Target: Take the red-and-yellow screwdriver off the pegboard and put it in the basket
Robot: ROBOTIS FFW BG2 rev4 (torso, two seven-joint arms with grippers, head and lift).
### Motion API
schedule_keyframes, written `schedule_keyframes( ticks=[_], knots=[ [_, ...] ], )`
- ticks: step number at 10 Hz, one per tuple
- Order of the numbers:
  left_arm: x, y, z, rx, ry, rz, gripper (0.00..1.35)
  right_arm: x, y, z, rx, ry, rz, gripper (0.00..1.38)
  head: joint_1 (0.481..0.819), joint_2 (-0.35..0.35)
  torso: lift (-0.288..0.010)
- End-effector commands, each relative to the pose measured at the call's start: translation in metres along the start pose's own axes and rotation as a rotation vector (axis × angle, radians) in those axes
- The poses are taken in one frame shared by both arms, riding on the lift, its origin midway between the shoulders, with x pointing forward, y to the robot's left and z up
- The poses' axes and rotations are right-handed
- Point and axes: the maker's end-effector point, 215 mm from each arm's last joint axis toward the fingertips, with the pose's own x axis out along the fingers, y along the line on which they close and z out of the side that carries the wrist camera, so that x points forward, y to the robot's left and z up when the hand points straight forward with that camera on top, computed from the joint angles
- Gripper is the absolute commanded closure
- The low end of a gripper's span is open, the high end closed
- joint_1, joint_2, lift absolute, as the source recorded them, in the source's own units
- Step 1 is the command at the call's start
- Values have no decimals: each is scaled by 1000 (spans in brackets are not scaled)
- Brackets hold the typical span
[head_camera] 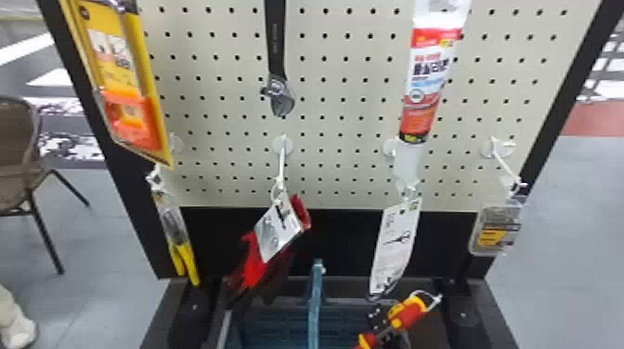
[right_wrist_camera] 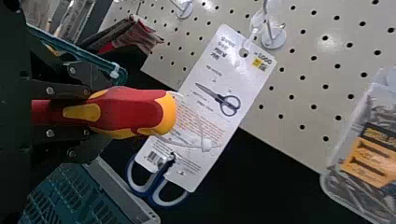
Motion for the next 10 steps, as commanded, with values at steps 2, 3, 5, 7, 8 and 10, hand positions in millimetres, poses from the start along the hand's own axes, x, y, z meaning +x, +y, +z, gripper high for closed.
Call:
schedule_keyframes(
  ticks=[2, 3, 5, 7, 8, 10],
  knots=[
    [0, 1, -2, -3, 0, 2, 337, 4, 1, -19, 7, 61, 19, 1046, 549, 0, -100],
    [-1, 2, -4, -5, 4, 3, 337, 5, 0, -22, 6, 73, 22, 1046, 549, 0, -100],
    [0, 1, -4, -9, 1, 4, 337, 6, -2, -25, 3, 85, 23, 1044, 549, 0, -100],
    [-1, 1, -5, -8, 2, 4, 337, 8, 1, -30, 1, 107, 36, 1026, 549, 0, -100],
    [-1, 2, -6, -10, 4, 6, 337, 12, 5, -35, -15, 131, 56, 906, 549, 0, -100],
    [-1, 1, -6, -14, 3, 7, 337, 16, 10, -40, -31, 165, 86, 754, 549, 0, -100]
  ],
)
